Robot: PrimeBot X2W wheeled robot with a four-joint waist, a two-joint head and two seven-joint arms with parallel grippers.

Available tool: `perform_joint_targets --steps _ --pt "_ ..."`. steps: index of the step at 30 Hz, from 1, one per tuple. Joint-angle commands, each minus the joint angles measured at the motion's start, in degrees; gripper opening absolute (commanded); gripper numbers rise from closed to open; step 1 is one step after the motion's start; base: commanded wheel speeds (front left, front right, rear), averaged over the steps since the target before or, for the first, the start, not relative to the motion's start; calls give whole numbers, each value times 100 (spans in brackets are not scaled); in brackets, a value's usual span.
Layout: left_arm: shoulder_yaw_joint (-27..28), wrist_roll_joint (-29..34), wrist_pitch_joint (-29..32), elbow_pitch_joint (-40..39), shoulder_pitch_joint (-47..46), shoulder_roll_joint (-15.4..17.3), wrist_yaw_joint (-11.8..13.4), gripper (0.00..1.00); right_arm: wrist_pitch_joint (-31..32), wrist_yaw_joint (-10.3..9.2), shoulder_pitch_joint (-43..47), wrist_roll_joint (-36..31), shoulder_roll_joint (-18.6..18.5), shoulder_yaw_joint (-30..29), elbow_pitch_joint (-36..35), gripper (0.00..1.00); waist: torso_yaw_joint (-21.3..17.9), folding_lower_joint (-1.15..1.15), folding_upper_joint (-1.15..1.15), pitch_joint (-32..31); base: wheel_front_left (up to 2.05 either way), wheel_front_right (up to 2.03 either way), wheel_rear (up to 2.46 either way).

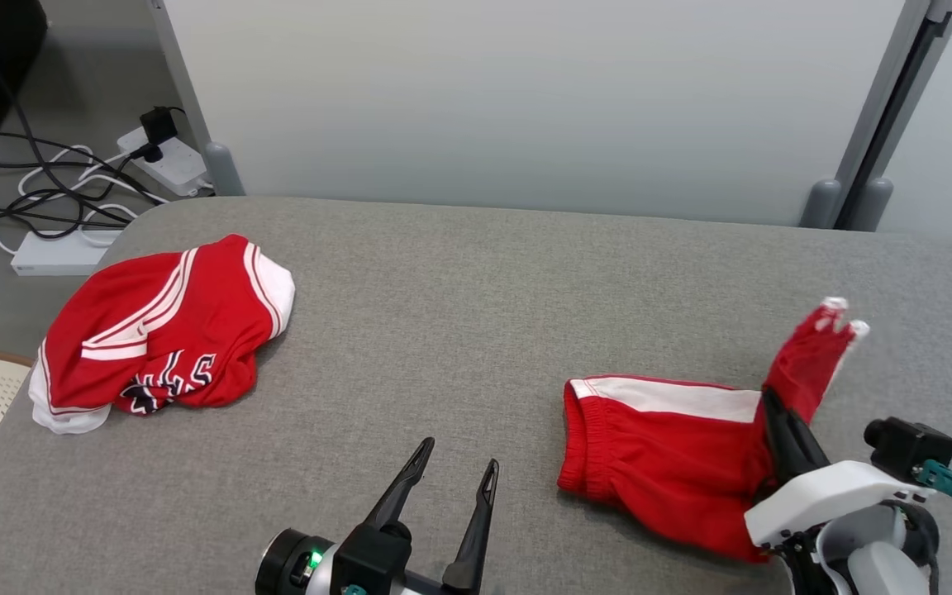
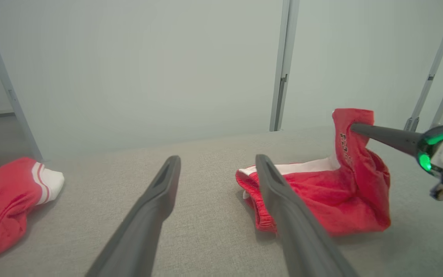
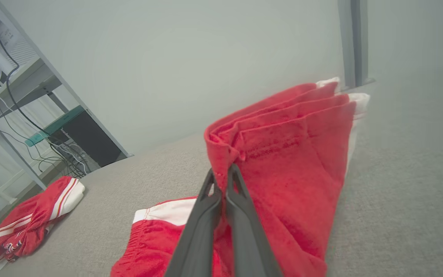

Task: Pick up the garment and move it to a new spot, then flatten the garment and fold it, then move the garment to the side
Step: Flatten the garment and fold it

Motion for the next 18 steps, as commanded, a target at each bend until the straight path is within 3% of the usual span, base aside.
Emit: perform_joint_targets --steps 1,11,18 --pt "163 48 -59 -120 -111 -9 -36 100 6 0 -204 86 -38 219 -204 0 60 0 0 1 0 0 0" --pt "272 13 -59 -115 -154 -9 -30 100 173 0 -39 532 -37 1471 -250 0 345 0 0 52 0 0 0" --pt "385 27 -59 -120 -144 -9 -41 100 185 0 77 609 -37 1993 -87 0 392 0 0 82 0 0 0"
